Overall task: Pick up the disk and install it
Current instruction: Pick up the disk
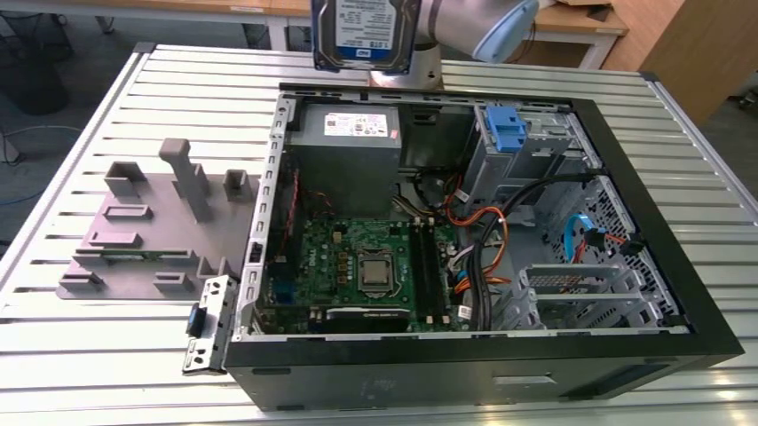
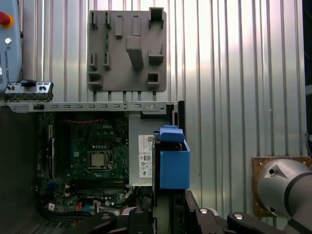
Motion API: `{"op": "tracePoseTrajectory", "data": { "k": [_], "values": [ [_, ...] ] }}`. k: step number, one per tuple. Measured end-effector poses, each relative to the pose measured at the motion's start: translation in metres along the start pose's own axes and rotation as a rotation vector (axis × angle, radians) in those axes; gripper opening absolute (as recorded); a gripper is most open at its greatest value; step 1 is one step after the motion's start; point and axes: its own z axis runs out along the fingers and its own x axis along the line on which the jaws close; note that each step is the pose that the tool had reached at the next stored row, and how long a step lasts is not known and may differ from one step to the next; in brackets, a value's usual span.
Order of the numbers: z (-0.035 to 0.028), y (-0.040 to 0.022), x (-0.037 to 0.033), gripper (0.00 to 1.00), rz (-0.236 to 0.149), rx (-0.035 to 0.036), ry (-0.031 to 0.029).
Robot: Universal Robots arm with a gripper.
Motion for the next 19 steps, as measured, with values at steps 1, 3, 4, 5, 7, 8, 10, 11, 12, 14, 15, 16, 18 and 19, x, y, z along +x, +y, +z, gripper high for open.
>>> {"op": "tracePoseTrajectory", "data": {
  "k": [1, 3, 4, 5, 7, 8, 10, 11, 12, 14, 15, 16, 18, 19],
  "values": [
    [-0.0001, -0.001, 0.0, 0.35, 0.0, -0.0001, 0.0002],
    [0.0, -0.0014, 0.0, 0.35, 0.0, 0.0, 0.0],
    [0.0, -0.0015, 0.0, 0.35, 0.0, 0.0, -0.0001],
    [0.0, -0.0015, -0.0001, 0.35, 0.0, 0.0, -0.0002],
    [0.0, -0.0016, 0.0, 0.35, 0.0, 0.0, -0.0002],
    [0.0, -0.0017, 0.0005, 0.35, 0.0, -0.0001, -0.0001],
    [0.0, -0.002, 0.0022, 0.35, 0.0, 0.0, -0.0002],
    [-0.0001, -0.0022, 0.0033, 0.35, 0.0, 0.0, -0.0002],
    [-0.0001, -0.0025, 0.0045, 0.35, 0.0, 0.0, -0.0002],
    [-0.0001, -0.003, 0.0071, 0.35, 0.0, -0.0001, -0.0001],
    [-0.0001, -0.0031, 0.0085, 0.35, 0.0, -0.0001, -0.0001],
    [-0.0001, -0.0033, 0.0101, 0.35, 0.0, -0.0001, -0.0001],
    [-0.0001, -0.0037, 0.0138, 0.35, 0.0, 0.0, -0.0002],
    [-0.0002, -0.0039, 0.0159, 0.35, 0.0, 0.0, -0.0002]
  ]
}}
